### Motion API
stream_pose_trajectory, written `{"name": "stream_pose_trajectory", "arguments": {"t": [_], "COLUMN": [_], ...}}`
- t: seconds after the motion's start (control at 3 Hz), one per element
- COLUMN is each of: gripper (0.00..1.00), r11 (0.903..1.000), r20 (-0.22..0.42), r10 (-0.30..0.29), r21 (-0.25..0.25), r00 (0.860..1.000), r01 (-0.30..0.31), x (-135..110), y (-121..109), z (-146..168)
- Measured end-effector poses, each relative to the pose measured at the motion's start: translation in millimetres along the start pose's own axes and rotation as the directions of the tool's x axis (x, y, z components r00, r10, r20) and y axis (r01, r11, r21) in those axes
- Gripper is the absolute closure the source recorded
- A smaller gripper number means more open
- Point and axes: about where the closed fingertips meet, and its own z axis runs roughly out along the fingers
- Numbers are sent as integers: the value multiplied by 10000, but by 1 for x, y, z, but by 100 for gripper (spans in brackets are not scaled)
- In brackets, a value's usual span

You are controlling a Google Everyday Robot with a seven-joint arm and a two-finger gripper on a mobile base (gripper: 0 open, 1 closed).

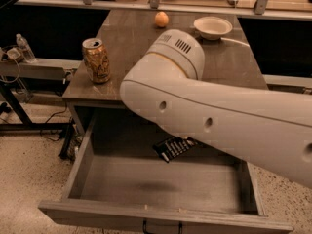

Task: Pick rxbar chocolate from top drawer and place on counter

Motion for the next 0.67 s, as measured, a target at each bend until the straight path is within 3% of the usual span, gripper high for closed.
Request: {"name": "stream_pose_trajectory", "arguments": {"t": [0.33, 0.67], "gripper": [100, 100], "r11": [9991, 9968], "r20": [-779, -1292], "r10": [391, 204], "r21": [178, 798], "r00": [9962, 9914], "r01": [-378, -101], "x": [41, 96], "y": [1, -35], "z": [-29, -49]}}
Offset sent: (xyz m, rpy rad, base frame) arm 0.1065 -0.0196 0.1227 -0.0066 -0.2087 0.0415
